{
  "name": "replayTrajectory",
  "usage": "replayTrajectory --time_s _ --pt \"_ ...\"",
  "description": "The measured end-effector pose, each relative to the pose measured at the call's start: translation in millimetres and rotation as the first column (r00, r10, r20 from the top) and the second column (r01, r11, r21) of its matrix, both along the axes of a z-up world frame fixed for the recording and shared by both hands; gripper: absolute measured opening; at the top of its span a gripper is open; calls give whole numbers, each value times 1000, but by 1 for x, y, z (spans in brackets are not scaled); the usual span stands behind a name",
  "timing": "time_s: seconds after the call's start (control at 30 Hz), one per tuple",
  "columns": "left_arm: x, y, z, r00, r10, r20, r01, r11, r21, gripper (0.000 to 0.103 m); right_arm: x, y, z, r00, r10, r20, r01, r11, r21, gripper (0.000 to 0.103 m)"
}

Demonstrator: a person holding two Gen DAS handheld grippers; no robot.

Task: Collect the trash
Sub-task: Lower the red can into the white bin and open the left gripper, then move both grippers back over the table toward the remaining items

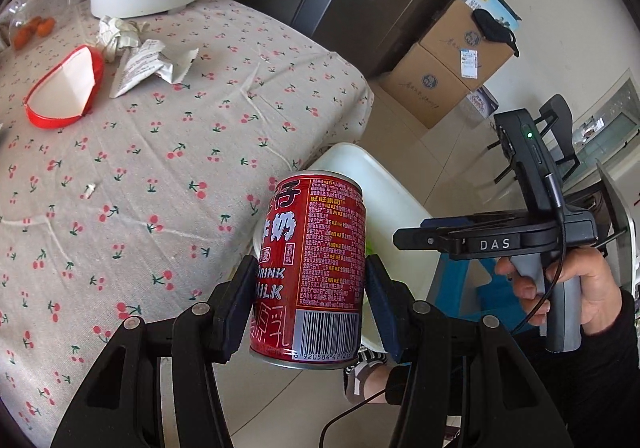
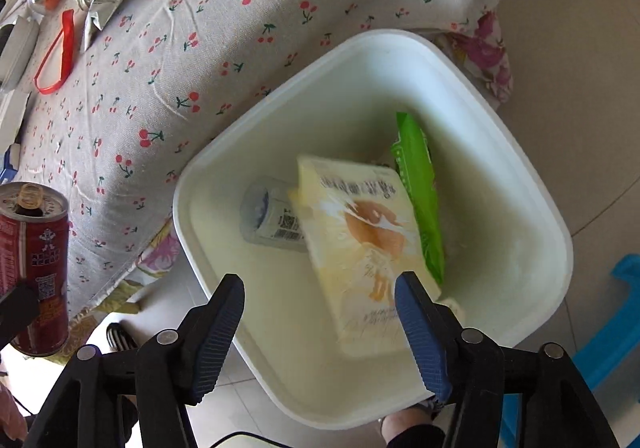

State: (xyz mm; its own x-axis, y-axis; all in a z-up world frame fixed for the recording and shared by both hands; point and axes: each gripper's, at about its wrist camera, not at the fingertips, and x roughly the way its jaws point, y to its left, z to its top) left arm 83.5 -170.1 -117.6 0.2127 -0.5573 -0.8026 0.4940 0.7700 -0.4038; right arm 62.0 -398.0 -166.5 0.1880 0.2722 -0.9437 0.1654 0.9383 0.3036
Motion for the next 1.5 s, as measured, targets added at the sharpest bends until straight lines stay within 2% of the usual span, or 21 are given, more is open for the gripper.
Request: replayTrajectory --time_s 0.17,0.53,0.6,0.67,0.7,0.73,0.97,1.13,1.33,1.5 --pt "0 -28 -11 999 -47 -11 47 999 11 56 -5 -17 15 998 -25 59 30 996 -83 72" --pt "-14 -104 -52 978 -208 -20 209 976 54 57 -20 -63 25 988 -110 107 130 971 -199 74" --pt "-16 -110 -58 971 -238 -30 239 969 66 61 -22 -71 26 986 -130 108 149 969 -196 74" --pt "-18 -111 -57 970 -241 -8 241 966 97 77 -24 -78 27 982 -149 113 169 967 -192 74" --pt "-20 -110 -55 971 -241 5 239 964 113 81 -24 -80 28 981 -156 116 176 966 -191 74" --pt "-20 -107 -52 971 -239 15 236 964 120 86 -25 -81 29 980 -161 118 181 965 -188 74" --pt "-16 -66 -30 983 -171 61 159 974 160 90 -22 -71 37 980 -145 137 170 967 -188 74" --pt "-14 -23 -11 991 -100 90 85 983 160 93 -12 -50 47 982 -98 160 130 970 -204 74" --pt "-13 40 11 990 6 144 -31 985 172 97 4 -12 57 983 -39 180 76 976 -206 75" --pt "-7 95 25 977 120 175 -149 975 163 100 19 32 63 980 31 197 13 977 -214 76"
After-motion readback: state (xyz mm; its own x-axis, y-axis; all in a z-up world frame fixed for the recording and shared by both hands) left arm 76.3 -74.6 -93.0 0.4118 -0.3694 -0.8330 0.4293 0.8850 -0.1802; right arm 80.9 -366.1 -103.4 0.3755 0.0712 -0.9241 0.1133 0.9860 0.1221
